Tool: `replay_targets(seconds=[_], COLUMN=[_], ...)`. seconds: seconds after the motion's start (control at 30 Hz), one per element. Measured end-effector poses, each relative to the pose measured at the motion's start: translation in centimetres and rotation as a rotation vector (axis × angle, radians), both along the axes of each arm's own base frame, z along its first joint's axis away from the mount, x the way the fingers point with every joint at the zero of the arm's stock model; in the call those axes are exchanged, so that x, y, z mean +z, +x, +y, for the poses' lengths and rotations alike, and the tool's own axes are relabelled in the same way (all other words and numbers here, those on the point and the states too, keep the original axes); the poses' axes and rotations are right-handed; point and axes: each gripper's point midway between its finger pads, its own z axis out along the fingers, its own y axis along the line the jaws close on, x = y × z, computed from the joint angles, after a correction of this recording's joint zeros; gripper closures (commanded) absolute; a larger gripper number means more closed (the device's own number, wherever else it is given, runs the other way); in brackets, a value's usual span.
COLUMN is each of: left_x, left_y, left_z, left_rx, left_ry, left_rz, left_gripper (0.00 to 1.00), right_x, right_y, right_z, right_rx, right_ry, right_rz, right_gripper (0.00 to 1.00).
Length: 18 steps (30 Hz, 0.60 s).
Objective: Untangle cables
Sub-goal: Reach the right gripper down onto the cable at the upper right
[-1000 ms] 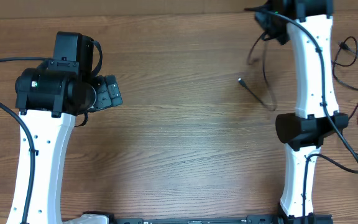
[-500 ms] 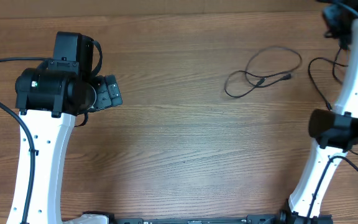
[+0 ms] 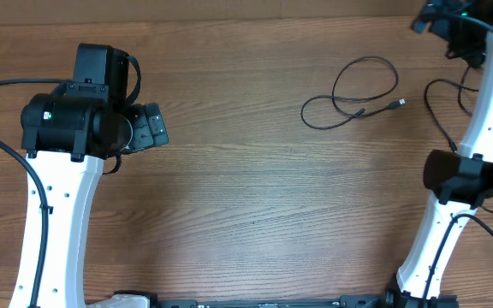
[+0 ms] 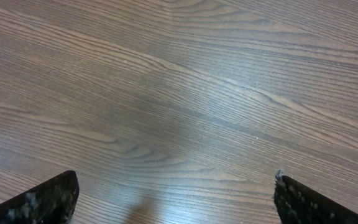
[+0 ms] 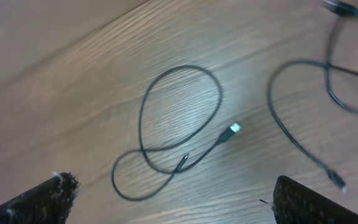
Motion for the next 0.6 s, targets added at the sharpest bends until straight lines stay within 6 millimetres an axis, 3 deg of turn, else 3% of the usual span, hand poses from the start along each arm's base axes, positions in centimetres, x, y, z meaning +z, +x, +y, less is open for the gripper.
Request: replay_targets(seconds=[0.2,0.27,0.3,0.43,0.6], left_x=[0.0,0.0,0.0,0.0,0.0], left_y=[0.0,0.0,0.0,0.0,0.0], left_z=[0.0,0.0,0.0,0.0,0.0], left_rx=[0.000,0.000,0.000,0.000,0.000], left_ry=[0.000,0.000,0.000,0.000,0.000], left_rz=[0.000,0.000,0.000,0.000,0.000], left_gripper=[0.00,0.00,0.00,0.00,0.00], right_x=[-1.0,-2.3,-3.2,-8.2,-11.3], right_y=[0.4,0.5,0.6,1.8,2.1], right_z=[4.6,5.9,6.5,7.9,8.2], right_rx=[0.248,0.317,0.352,0.436,0.459], right_ry=[-0.045,-0.035,-0.025,-0.008,0.012], right_rz=[0.015,0.040,0.052,0.103,0.132], right_gripper=[0.00,0.08,0.00,0.00,0.00])
